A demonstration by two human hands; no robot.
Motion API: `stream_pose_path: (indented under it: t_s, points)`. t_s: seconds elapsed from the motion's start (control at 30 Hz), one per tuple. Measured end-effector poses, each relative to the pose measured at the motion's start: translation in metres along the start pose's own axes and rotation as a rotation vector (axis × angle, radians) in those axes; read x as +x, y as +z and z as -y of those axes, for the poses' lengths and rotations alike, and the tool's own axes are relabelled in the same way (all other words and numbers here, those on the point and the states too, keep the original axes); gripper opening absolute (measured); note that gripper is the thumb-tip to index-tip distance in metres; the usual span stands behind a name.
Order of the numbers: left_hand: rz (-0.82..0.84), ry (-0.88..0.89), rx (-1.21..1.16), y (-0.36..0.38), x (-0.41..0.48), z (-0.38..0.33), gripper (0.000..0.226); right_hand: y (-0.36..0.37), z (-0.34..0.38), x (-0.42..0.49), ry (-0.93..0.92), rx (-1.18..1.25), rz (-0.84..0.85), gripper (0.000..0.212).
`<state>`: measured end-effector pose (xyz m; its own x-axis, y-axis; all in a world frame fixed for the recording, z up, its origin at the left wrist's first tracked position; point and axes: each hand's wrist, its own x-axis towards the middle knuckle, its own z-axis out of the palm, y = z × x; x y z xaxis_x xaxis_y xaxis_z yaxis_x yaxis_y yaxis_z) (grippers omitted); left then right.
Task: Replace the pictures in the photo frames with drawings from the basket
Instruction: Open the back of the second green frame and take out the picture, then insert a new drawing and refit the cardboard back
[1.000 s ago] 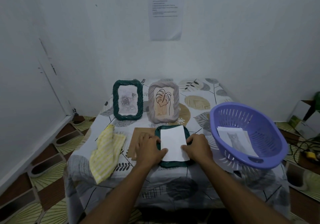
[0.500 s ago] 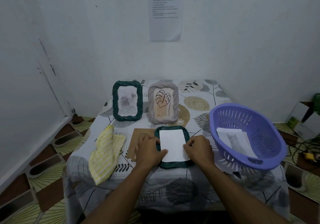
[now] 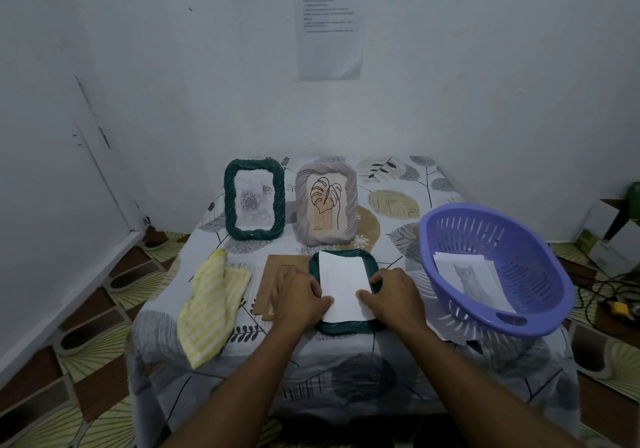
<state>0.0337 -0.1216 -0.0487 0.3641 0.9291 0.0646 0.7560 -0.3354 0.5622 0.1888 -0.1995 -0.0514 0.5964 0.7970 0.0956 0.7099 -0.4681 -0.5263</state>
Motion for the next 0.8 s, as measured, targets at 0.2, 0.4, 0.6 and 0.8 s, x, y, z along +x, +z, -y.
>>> stream_pose_path:
  t_s: [0.2,0.4,0.6,0.8]
  points:
    - [-0.006,0.016,-0.047,-0.005,-0.003,-0.004,0.03,0.0,0.0,-0.003,-0.014,0.008,-0.006,0.035]
    - [-0.092,-0.039,-0.356,-0.013,-0.004,-0.01,0.016,-0.009,0.006,-0.006,-0.061,0.035,-0.033,0.02]
    - [-0.017,-0.153,-0.758,-0.033,-0.006,-0.03,0.005,-0.054,0.024,-0.007,-0.329,-0.051,-0.152,0.019]
    - [0.148,-0.172,-0.911,-0.015,-0.003,-0.062,0.016,-0.121,-0.022,-0.004,-0.227,-0.286,-0.04,0.039]
